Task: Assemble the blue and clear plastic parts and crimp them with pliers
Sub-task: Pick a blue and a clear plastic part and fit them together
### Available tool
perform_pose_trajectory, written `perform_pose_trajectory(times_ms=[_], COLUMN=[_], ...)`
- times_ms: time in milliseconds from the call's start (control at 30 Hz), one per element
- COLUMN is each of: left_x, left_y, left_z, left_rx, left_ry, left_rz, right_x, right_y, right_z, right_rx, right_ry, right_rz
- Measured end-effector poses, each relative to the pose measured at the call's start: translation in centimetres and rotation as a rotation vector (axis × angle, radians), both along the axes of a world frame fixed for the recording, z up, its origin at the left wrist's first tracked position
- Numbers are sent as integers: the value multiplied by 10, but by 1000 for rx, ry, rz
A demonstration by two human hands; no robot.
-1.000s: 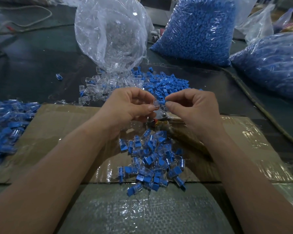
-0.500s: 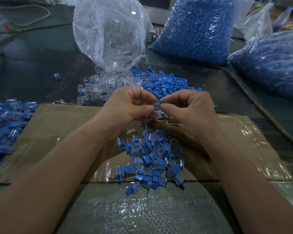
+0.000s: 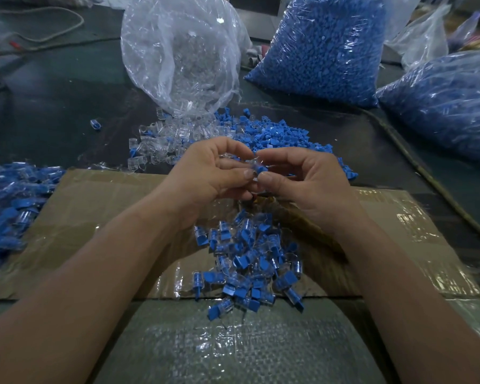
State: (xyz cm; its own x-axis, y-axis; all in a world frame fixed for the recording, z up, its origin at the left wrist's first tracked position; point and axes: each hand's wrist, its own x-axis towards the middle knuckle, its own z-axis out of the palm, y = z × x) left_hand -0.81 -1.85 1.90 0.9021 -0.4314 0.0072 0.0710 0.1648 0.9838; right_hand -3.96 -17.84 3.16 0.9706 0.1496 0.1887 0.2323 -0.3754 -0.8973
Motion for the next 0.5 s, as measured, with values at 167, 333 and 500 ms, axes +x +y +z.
perform_pose_trajectory(times_ms=[167,333,500], left_x=[0,-3,0], left_y=[1,0,6], left_z=[0,1,6], left_rx=[21,136,47], left_ry=[8,-54,-79], left_rz=[-21,-6,47], right_x=[-1,-1,-1], right_y=[2,2,-1], right_z=[0,0,-2], right_rx=[36,46,-13], right_ry=[-25,-49,-38], right_rz=[34,-13,-17])
